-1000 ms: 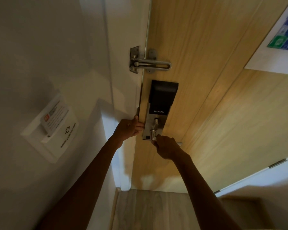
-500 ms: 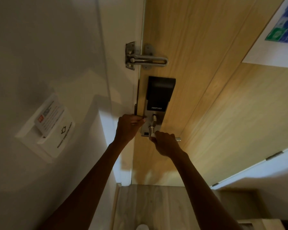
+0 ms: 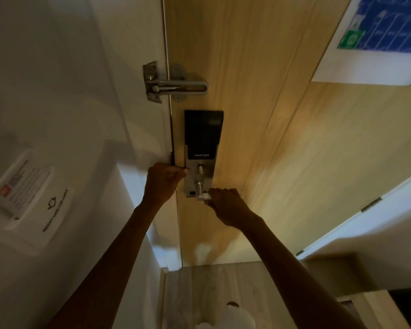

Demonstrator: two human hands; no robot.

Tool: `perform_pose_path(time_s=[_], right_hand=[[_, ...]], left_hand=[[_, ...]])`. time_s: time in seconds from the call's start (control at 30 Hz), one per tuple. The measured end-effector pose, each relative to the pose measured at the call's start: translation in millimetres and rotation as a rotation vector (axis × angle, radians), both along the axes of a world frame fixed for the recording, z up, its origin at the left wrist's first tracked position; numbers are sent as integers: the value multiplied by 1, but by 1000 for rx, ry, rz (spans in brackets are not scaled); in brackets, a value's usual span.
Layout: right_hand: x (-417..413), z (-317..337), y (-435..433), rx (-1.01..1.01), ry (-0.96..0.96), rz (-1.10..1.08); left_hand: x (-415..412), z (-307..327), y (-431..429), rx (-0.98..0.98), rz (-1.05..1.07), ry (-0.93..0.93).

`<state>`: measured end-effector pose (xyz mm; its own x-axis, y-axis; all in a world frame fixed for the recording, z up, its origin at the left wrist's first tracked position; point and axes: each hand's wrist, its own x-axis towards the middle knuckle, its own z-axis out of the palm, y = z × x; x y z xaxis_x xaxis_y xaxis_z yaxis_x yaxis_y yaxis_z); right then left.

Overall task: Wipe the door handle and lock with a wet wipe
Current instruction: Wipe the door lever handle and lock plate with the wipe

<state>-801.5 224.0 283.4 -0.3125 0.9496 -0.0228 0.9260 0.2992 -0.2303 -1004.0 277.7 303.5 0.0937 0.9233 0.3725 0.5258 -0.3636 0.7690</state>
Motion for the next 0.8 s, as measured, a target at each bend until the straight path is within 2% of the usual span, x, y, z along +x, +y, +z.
perform_pose_path(time_s=[0.1,0.27,0.4,0.53,0.63,0.7,0.8], right_hand=[[43,-8,-3,35,48,-29],[64,-22,-5,58,358,-1],[64,-27,-17,119,541,-67],[72,-33,-21,-82,759,-245],[68,-33,-27,-233,1165,-375],[56,-27,-31,-305,1369,-459],[34,-24,-32,-278,1429,-546]], left_hand=[[0,0,-1,-31,8,-15],[0,1,-2,-66,16,-46],[-2,3,-1,-100,2,-85],[-3,2,-1,-91,-16,-103],[-5,-1,1,-114,-24,-134],[-4,-1,1,-122,-17,-151],[-2,-1,-1,-108,-28,-152]])
